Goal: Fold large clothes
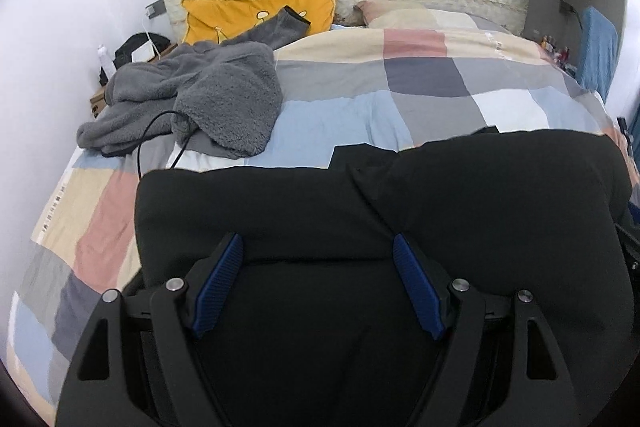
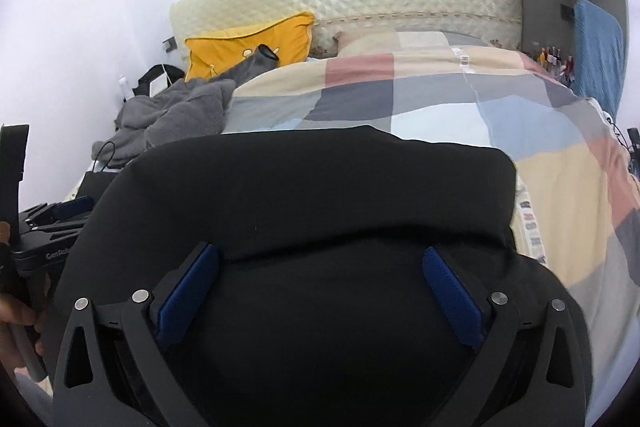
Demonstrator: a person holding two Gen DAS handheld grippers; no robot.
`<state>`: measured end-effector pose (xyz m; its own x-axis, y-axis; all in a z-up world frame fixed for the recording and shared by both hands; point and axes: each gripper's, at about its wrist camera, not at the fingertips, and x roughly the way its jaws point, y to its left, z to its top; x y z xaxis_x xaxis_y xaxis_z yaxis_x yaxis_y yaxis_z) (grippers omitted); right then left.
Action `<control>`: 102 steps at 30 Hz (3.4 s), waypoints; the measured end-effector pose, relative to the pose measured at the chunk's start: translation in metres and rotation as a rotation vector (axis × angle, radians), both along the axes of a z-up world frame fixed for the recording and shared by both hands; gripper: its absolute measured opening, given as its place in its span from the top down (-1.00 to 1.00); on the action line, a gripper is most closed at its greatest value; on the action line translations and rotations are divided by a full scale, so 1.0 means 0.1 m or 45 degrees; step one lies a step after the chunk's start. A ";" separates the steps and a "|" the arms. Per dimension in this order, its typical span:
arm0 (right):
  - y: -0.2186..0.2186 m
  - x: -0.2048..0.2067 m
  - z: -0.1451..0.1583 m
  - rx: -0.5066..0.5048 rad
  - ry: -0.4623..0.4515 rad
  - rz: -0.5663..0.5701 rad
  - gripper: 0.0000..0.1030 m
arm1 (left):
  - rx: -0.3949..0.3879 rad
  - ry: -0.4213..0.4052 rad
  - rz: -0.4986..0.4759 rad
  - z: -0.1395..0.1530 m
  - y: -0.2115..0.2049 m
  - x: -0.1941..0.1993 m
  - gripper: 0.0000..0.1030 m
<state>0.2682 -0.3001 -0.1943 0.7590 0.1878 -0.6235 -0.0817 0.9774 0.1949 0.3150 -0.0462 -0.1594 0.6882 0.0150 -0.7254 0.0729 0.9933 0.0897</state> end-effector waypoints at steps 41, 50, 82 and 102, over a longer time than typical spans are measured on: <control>0.40 0.66 -0.22 -0.072 0.055 0.057 -1.00 | 0.090 0.028 -0.064 -0.21 -0.28 0.35 -0.57; 0.33 0.38 0.02 -0.154 0.006 0.068 -1.00 | 0.109 0.000 -0.062 -0.06 -0.09 0.22 -0.58; -0.23 -0.03 0.43 0.066 -0.056 -0.128 -1.00 | -0.088 0.041 0.055 0.36 0.32 -0.05 -0.99; 0.23 -2.17 2.67 0.005 -0.701 -0.048 -1.00 | -0.213 -0.444 -0.145 2.54 0.05 -1.79 -0.99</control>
